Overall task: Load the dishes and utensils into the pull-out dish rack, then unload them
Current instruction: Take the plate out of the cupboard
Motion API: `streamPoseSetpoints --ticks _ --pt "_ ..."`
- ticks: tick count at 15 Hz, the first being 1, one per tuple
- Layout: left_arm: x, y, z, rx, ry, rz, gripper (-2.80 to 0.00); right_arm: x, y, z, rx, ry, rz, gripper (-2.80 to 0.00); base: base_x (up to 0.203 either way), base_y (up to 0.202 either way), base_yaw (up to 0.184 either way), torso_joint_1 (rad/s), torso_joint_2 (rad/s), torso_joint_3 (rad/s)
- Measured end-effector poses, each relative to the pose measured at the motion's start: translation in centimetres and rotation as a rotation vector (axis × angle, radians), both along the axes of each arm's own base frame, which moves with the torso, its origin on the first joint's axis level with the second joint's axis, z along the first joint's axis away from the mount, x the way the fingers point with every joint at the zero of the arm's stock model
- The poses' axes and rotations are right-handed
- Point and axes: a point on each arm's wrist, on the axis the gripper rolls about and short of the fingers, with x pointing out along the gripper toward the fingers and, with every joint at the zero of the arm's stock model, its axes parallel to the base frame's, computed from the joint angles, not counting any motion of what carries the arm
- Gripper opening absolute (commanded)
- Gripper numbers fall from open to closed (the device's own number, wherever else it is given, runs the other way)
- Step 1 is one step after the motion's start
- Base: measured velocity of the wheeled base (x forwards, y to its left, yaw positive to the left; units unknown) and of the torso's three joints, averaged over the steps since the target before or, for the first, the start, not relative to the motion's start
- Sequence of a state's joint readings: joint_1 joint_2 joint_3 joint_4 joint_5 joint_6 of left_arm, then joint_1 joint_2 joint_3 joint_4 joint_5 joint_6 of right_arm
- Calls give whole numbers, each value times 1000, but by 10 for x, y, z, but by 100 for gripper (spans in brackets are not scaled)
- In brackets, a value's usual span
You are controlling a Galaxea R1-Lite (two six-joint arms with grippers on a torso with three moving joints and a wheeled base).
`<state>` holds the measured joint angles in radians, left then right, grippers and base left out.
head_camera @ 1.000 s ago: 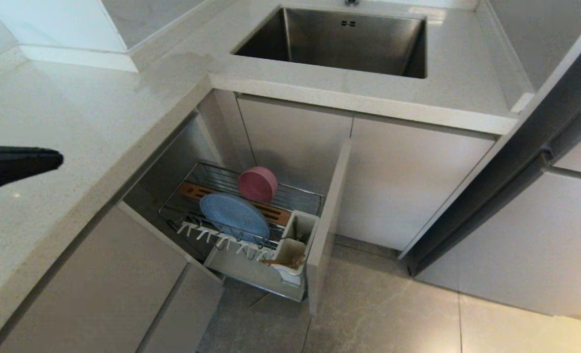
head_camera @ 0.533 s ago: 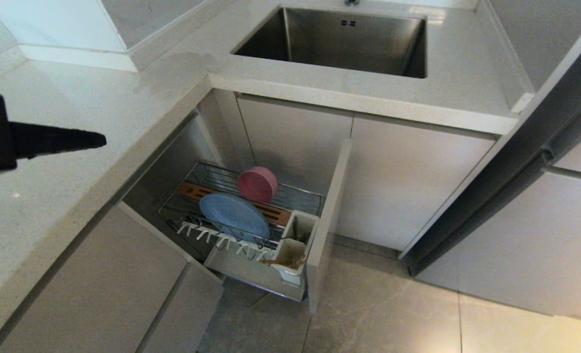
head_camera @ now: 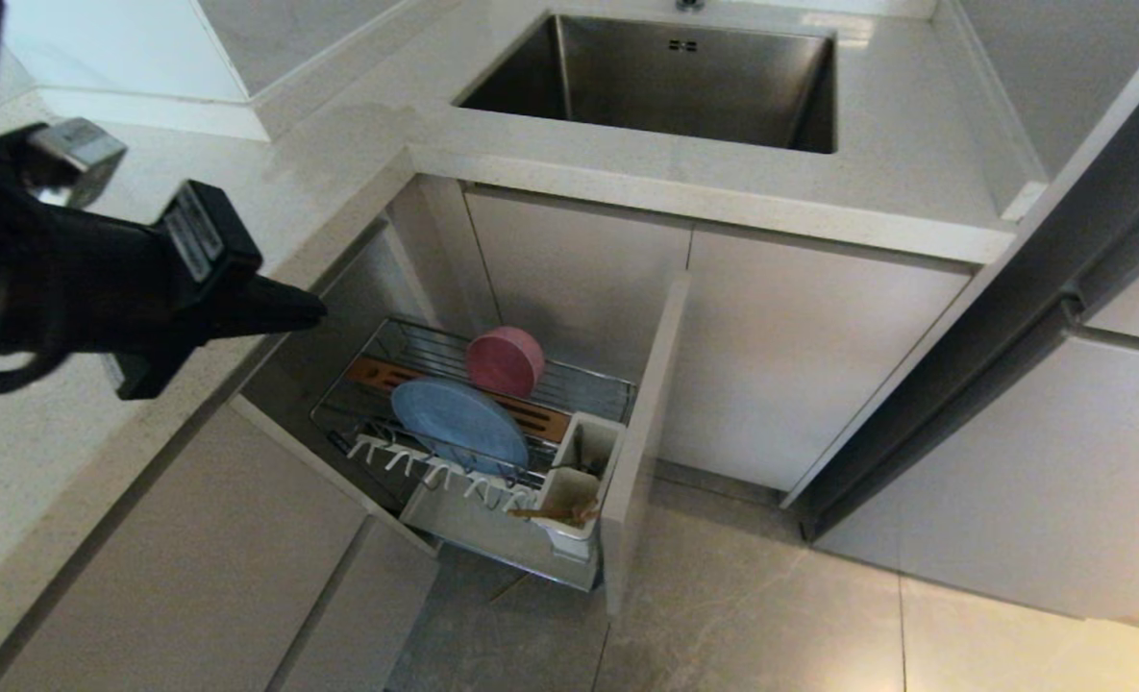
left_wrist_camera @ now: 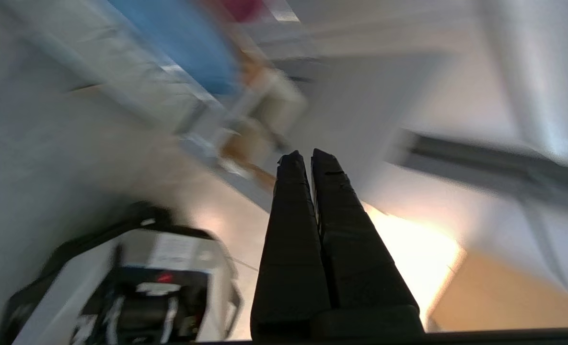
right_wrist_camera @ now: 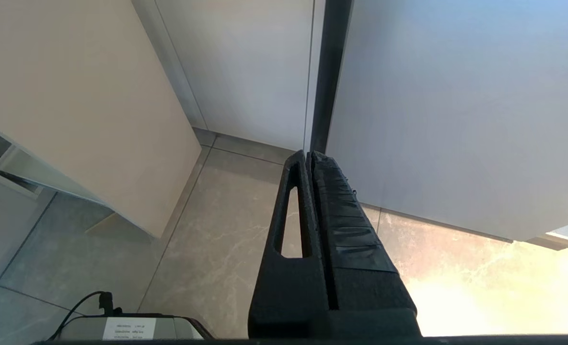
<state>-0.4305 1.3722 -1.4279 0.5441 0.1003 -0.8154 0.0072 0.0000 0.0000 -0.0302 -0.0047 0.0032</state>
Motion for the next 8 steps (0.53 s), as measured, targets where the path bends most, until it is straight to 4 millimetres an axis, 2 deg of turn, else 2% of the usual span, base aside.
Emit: streamPoseSetpoints --ticks 4,8 --pt "48 -24 -34 85 117 139 -280 0 0 0 0 0 0 -280 0 0 0 0 0 0" --pt "83 -35 -53 105 159 195 -280 0 0 0 0 0 0 -280 0 0 0 0 0 0"
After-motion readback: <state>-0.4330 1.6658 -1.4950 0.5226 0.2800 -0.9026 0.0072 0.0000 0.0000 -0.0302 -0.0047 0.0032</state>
